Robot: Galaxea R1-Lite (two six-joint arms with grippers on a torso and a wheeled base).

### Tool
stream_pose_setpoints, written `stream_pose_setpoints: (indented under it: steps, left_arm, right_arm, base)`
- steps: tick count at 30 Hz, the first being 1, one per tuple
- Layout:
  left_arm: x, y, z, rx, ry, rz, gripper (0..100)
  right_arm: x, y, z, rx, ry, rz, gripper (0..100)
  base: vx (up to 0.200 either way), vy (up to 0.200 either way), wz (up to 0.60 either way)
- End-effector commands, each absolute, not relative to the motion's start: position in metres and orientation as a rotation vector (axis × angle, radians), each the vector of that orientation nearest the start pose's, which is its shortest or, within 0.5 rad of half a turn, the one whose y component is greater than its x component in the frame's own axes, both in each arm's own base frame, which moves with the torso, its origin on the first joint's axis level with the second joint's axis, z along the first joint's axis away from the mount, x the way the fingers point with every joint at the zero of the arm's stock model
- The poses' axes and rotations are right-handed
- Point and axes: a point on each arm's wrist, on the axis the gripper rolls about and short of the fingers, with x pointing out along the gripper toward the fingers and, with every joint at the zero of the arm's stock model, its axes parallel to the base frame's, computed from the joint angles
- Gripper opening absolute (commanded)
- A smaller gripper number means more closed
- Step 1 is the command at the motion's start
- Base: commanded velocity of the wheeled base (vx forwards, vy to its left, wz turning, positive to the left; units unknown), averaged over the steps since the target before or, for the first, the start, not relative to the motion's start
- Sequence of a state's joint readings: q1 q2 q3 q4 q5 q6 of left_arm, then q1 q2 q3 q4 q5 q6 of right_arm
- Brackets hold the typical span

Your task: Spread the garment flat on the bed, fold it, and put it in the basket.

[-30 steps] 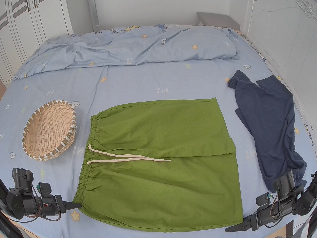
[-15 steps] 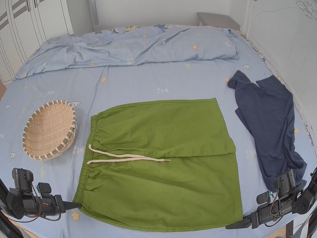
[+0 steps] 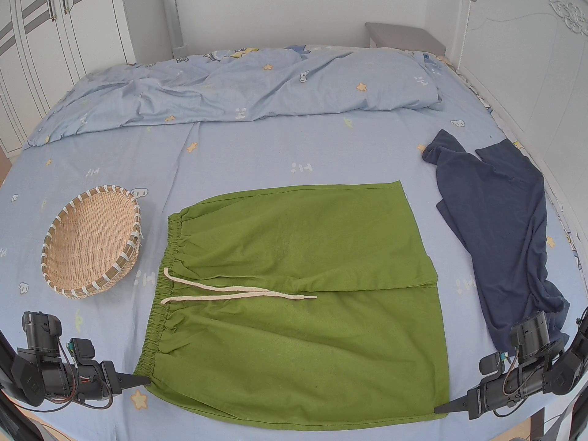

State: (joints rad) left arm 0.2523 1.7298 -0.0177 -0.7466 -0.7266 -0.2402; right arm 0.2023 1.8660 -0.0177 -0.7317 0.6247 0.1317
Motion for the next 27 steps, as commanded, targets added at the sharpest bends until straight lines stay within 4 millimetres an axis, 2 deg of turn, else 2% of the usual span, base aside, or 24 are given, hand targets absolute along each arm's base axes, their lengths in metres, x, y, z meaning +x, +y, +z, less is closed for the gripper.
stream_pose_setpoints:
  steps: [1,5,7,9,10,11,13,17,18,21,27]
  left_arm:
    - [0.147,0.022,0.031,-0.689,0.931,-0.338,0]
    - [0.147,0.022,0.034,-0.691,0.918,-0.341,0]
    - [0.148,0.021,0.038,-0.681,0.895,-0.341,0]
    - [0.153,0.022,0.042,-0.688,0.886,-0.308,0]
    - [0.153,0.022,0.042,-0.688,0.886,-0.308,0]
    - [0.161,0.018,0.046,-0.695,0.891,-0.268,0]
    - [0.169,0.014,0.052,-0.710,0.892,-0.227,0]
    - [0.184,0.010,0.076,-0.755,0.871,-0.213,0]
    - [0.185,0.010,0.077,-0.755,0.871,-0.213,0]
    - [0.196,0.010,0.106,-0.767,0.908,-0.206,0]
    - [0.216,0.013,0.141,-0.775,0.929,-0.199,0]
  right_arm:
    - [0.144,0.043,0.009,0.360,1.190,0.663,0]
    - [0.144,0.043,0.012,0.358,1.171,0.666,0]
    - [0.144,0.043,0.020,0.347,1.113,0.675,0]
    - [0.145,0.043,0.034,0.348,1.027,0.679,0]
    - [0.145,0.043,0.034,0.348,1.027,0.679,0]
    - [0.146,0.043,0.050,0.374,0.944,0.676,0]
    - [0.146,0.044,0.064,0.405,0.886,0.670,0]
    - [0.156,0.045,0.089,0.411,0.835,0.665,0]
    - [0.157,0.044,0.090,0.412,0.836,0.663,0]
    - [0.168,0.042,0.114,0.421,0.824,0.639,0]
    - [0.185,0.040,0.138,0.416,0.768,0.629,0]
  base:
    - [0.000,0.000,0.00]
    - [0.000,0.000,0.00]
    - [0.000,0.000,0.00]
    - [0.000,0.000,0.00]
    - [0.000,0.000,0.00]
    - [0.000,0.000,0.00]
    - [0.000,0.000,0.00]
    - [0.000,0.000,0.00]
    - [0.000,0.000,0.00]
    - [0.000,0.000,0.00]
    - [0.000,0.000,0.00]
